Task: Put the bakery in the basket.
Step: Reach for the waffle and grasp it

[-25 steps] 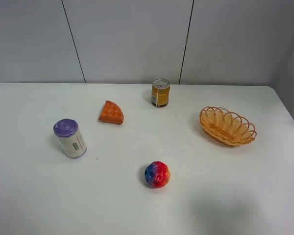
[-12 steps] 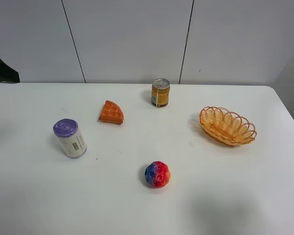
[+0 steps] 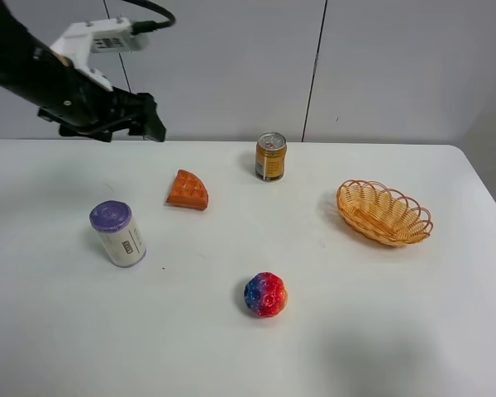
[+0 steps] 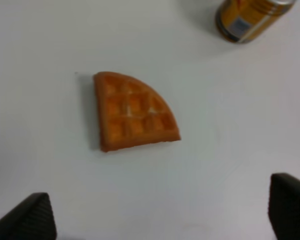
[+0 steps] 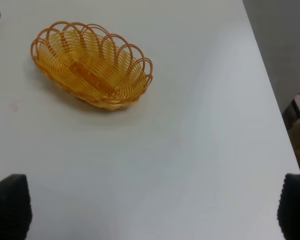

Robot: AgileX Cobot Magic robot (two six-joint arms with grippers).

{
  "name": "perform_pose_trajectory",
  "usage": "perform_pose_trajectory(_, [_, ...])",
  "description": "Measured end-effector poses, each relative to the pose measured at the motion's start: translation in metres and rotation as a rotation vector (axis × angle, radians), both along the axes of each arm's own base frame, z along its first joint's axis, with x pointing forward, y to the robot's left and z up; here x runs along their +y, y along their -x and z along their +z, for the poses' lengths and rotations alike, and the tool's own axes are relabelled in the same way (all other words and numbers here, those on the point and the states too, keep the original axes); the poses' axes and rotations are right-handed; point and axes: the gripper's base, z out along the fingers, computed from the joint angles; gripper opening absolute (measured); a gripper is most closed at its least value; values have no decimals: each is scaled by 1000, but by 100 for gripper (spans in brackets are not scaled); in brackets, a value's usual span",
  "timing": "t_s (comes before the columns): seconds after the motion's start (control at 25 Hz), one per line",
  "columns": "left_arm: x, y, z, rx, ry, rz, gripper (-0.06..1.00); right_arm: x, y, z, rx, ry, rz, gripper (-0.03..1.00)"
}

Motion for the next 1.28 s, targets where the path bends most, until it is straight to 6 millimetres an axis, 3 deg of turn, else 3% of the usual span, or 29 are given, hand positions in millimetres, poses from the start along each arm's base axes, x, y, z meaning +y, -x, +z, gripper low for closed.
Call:
perform_pose_trajectory(0.2, [-39,-31,-33,35,-59,-87,84,0,0,0,0,-1,0,99])
perform_pose_trajectory(0.36, [-52,-51,-60,68,-79,-102,84,0,0,0,0,-2,-1,99])
perform_pose_trajectory(0.76, [-62,-80,-113,99,-145,-116,76,0,0,0,0,-2,-1,99])
perform_pose_trajectory(1.12, [-68,-92,-144,134,-148,-100,81,0,0,0,0,-2,-1,99])
perform_pose_trajectory(1.28, [-60,-97,-155,156,-147,-64,82,0,0,0,0,-2,-1,99])
